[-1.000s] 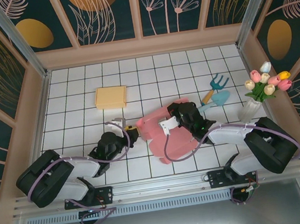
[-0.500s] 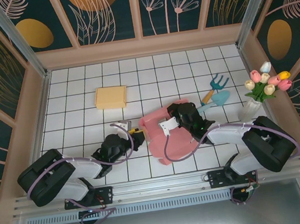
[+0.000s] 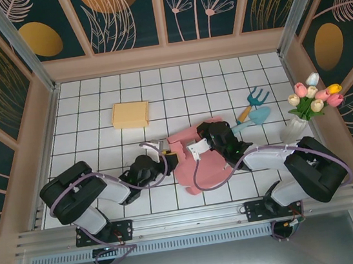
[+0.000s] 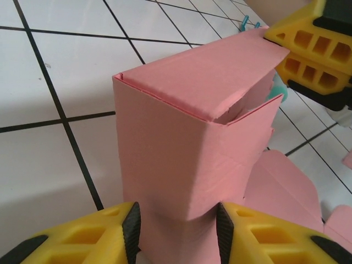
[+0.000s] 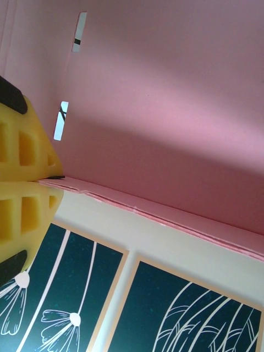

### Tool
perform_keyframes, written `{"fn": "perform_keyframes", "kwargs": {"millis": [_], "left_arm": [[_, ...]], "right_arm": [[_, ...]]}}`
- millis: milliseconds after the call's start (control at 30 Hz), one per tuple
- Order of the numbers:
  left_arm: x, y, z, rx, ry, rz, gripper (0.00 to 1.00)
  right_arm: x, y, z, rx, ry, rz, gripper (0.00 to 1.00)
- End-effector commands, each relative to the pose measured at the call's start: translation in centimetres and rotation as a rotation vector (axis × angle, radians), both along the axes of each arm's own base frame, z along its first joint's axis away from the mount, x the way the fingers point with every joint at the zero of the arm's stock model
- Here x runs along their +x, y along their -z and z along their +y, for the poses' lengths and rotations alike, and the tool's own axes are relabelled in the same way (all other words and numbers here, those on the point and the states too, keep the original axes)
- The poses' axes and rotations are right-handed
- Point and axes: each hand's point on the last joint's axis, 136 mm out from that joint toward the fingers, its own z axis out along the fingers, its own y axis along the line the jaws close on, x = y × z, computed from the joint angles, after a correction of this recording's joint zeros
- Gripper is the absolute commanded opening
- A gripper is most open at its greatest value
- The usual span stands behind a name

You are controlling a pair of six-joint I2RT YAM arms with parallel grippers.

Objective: Fold the paper box

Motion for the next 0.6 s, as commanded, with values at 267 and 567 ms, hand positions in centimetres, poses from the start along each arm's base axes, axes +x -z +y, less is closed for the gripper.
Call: {"fn": "perform_keyframes", "kwargs": {"millis": [267,567], "left_arm": [[2.3,0.6,2.0,0.047,-0.197,0.03,0.52],[1.9,0.3,1.2,0.018,-0.175,0.015,0.52]], "right_arm": [[-1.2,2.4,-0.2,-0.075,-0.034,0.05,0.0],[-1.4,2.1,0.0,-0.084,-0.03,0.038,0.0]]}}
